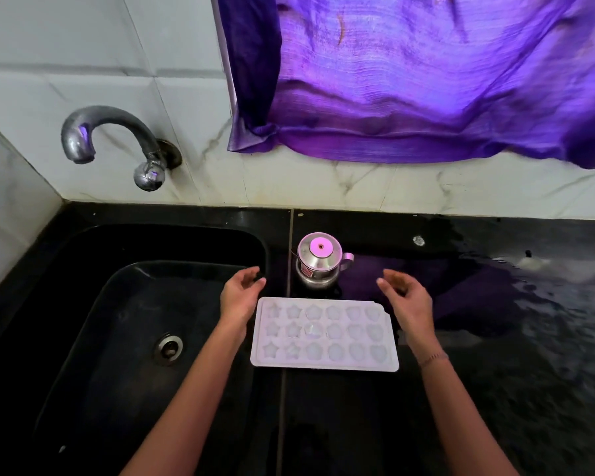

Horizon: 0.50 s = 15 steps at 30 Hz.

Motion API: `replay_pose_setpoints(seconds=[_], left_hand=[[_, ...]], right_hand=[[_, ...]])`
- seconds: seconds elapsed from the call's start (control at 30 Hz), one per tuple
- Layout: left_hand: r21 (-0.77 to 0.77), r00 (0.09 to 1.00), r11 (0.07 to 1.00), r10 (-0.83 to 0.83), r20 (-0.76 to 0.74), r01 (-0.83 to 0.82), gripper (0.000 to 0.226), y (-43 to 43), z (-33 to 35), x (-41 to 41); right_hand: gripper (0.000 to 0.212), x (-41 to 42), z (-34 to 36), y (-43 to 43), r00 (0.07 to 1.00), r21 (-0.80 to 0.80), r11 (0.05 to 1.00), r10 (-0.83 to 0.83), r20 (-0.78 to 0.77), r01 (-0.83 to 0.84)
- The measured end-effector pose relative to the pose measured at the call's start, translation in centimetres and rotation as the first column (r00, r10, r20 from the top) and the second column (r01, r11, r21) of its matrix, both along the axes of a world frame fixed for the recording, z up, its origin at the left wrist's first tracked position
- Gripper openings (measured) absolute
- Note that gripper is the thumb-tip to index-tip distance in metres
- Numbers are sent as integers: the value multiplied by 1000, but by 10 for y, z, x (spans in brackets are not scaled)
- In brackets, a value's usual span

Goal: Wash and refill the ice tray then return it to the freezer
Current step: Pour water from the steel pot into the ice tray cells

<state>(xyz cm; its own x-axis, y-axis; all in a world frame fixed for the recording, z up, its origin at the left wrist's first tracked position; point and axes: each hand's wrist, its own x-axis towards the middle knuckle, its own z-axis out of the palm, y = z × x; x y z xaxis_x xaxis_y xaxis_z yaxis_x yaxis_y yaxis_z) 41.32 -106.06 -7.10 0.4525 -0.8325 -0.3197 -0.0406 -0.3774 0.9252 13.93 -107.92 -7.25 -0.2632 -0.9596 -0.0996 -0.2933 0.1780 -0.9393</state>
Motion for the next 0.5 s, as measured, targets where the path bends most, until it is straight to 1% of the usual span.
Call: replay_pose_setpoints(seconds=[0.1, 0.23, 0.3, 0.37, 0.43, 0.5], left_hand=[[68, 1000, 998, 5, 0, -5, 33, 23, -9, 1], [114, 999, 993, 35, 12, -36, 30, 47, -15, -1], [134, 999, 990, 42, 23, -45, 28, 58, -16, -2], [149, 999, 988, 38, 22, -41, 27, 67, -17, -4], [157, 999, 987, 30, -13, -27, 24, 74, -16, -5], [172, 999, 985, 21, -43, -13, 24, 77, -13, -6]], right_hand=[[30, -15, -8, 21, 993, 98, 995, 27, -111, -16], [31, -30, -18, 43, 989, 194, 981, 36, -144, -7], [31, -34, -23, 51, 996, 248, 968, 48, -75, -28], [29, -37, -26, 57, 998, 305, 951, 41, 57, -56], [28, -38, -28, 62, 987, 349, 933, 29, 155, -82], [28, -38, -27, 66, 976, 371, 922, 30, 214, -109]])
